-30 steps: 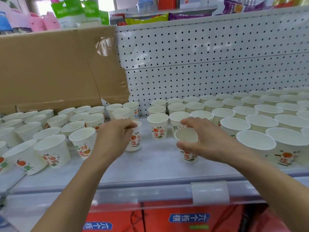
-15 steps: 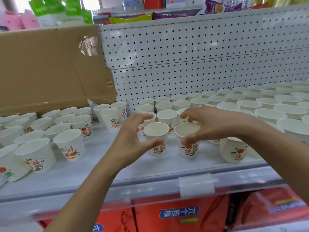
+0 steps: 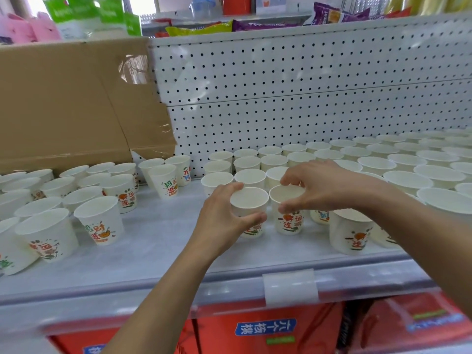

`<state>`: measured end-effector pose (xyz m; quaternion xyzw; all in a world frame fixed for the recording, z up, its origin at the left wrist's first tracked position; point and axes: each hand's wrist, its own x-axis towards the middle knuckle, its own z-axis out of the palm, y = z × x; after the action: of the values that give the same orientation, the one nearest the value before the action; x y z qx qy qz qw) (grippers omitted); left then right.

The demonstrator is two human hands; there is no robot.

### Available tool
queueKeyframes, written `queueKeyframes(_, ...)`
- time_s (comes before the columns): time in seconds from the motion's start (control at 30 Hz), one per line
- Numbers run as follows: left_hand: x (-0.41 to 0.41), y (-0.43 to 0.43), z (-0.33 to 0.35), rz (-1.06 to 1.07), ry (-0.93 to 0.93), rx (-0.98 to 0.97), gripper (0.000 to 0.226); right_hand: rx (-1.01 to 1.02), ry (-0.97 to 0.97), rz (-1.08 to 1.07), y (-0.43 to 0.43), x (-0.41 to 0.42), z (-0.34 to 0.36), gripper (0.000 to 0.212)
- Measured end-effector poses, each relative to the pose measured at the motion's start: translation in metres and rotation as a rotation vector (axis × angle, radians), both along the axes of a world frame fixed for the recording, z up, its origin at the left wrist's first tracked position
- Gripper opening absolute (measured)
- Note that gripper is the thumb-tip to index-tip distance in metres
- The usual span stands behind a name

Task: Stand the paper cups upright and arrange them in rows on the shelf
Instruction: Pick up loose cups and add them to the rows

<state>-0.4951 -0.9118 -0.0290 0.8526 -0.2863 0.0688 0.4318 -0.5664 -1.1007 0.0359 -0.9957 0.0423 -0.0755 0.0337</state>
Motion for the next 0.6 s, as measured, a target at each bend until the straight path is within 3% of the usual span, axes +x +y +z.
queueKeyframes(0.4, -0.003, -0.008, -0.002, 0.034, -0.028, -0.001, 0.087, -0.053, -0.018, -0.002, 0.000, -0.003, 0.004, 0.071)
queueKeyframes(0.5, -0.013, -0.001, 0.001, 0.058, -0.093, -0.015, 0.087, -0.022, -0.199, 0.044, 0.012, -0.008, 0.003, 0.062)
queueKeyframes(0.6, -0.025, 0.020, -0.005, 0.128, -0.206, -0.089, 0.076, 0.243, -0.497, 0.229, 0.042, -0.009, -0.007, 0.043)
